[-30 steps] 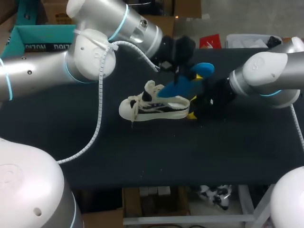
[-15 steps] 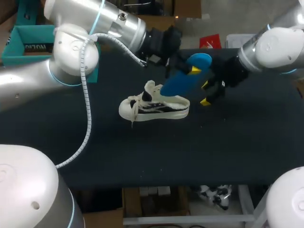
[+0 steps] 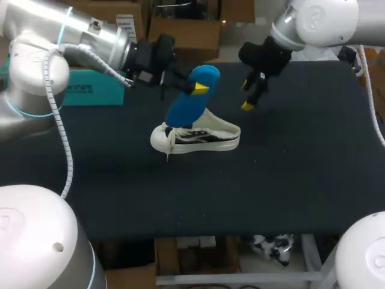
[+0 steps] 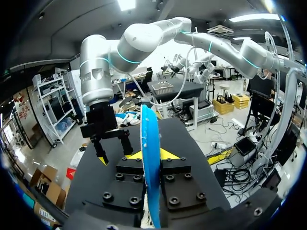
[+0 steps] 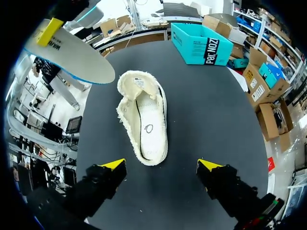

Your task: Open the shoe tongue, take the insole out of the shoe, put the insole back into the shoe, and pack the shoe into the shoebox

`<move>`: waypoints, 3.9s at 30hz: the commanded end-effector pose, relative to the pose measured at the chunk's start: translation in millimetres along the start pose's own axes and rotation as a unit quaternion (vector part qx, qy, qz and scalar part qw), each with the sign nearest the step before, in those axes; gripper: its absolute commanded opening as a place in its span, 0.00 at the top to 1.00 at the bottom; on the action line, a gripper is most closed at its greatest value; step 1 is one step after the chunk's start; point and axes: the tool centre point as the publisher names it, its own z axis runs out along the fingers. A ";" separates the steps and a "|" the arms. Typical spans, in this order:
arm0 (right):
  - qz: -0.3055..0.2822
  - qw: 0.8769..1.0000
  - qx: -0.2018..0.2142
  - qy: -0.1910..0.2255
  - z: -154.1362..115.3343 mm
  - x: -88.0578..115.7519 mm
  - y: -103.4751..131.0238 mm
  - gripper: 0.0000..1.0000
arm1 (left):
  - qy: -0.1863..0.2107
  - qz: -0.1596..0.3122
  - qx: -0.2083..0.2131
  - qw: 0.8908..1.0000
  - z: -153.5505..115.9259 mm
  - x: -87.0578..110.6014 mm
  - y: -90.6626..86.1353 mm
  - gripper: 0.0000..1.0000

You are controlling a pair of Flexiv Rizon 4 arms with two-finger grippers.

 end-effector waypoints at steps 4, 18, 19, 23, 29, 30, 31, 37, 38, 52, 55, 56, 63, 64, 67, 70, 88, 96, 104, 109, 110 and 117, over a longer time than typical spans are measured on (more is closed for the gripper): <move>0.002 0.988 0.149 0.041 13.4 -11.4 27.2 0.00 | -0.025 -0.013 0.008 1.000 -64.0 19.0 20.6 1.00; 0.017 0.975 0.221 0.000 37.1 6.8 51.5 0.00 | -0.068 -0.059 -0.014 0.996 -125.5 38.3 71.0 1.00; 0.013 0.976 0.218 -0.005 39.1 7.7 53.5 0.00 | -0.070 -0.061 -0.014 0.996 -129.3 39.1 74.9 1.00; 0.007 0.977 0.214 -0.016 53.4 8.9 58.3 0.00 | -0.076 -0.076 -0.019 0.994 -139.9 39.7 91.7 1.00; 0.004 0.977 0.211 -0.014 73.9 3.3 68.5 0.00 | -0.083 -0.102 -0.029 0.991 -146.1 38.9 117.6 1.00; 0.003 0.978 0.210 -0.014 76.0 2.1 70.5 0.00 | -0.082 -0.105 -0.029 0.991 -147.5 38.1 121.3 1.00; 0.003 0.978 0.210 -0.015 77.4 1.1 71.6 0.00 | -0.084 -0.108 -0.030 0.990 -148.9 37.6 124.5 1.00; 0.002 0.980 0.199 -0.019 84.1 -3.5 76.9 0.00 | -0.085 -0.120 -0.033 0.989 -156.1 35.1 139.2 1.00; 0.002 0.980 0.197 -0.019 85.3 -4.1 77.6 0.00 | -0.086 -0.120 -0.033 0.988 -158.1 34.2 141.1 1.00; 0.024 0.979 0.202 -0.012 103.6 -4.2 78.5 0.56 | -0.080 -0.128 -0.042 0.988 -153.7 27.9 152.8 1.00; 0.028 0.979 0.203 -0.014 104.6 -2.3 78.4 1.00 | -0.079 -0.129 -0.042 0.988 -152.6 27.1 153.7 1.00; 0.030 0.978 0.207 -0.016 104.6 -1.2 78.4 1.00 | -0.078 -0.129 -0.043 0.988 -152.4 26.8 154.0 1.00; 0.048 0.974 0.220 -0.031 99.8 7.7 79.3 1.00 | -0.074 -0.126 -0.038 0.989 -153.0 26.2 154.4 1.00; 0.049 0.973 0.221 -0.032 99.4 8.6 79.6 1.00 | -0.072 -0.125 -0.037 0.989 -152.9 25.9 153.9 1.00; 0.060 0.973 0.220 -0.038 98.7 11.6 80.7 1.00 | -0.064 -0.121 -0.034 0.990 -151.0 23.3 152.5 1.00; 0.081 0.973 0.214 -0.043 95.5 14.9 79.9 1.00 | -0.049 -0.114 -0.029 0.992 -147.1 18.6 150.2 1.00; 0.348 0.925 0.114 -0.100 72.4 61.0 97.0 1.00 | 0.074 -0.018 0.006 0.997 -115.0 -57.2 103.9 1.00; 0.436 0.889 0.066 -0.122 81.7 81.6 106.2 1.00 | 0.133 0.003 0.017 0.991 -95.3 -80.5 99.9 1.00; 0.487 0.862 0.043 -0.135 88.9 94.2 104.5 1.00 | 0.160 0.013 0.022 0.987 -79.3 -92.9 97.8 1.00; 0.505 0.851 0.036 -0.138 90.0 98.8 99.1 1.00 | 0.165 0.012 0.024 0.986 -77.0 -94.2 100.1 1.00; 0.507 0.850 0.034 -0.138 89.8 99.9 97.5 1.00 | 0.165 0.012 0.024 0.986 -76.8 -94.8 100.4 1.00; 0.519 0.843 0.032 -0.139 88.2 104.9 85.9 1.00 | 0.163 0.013 0.027 0.986 -76.6 -98.7 101.3 1.00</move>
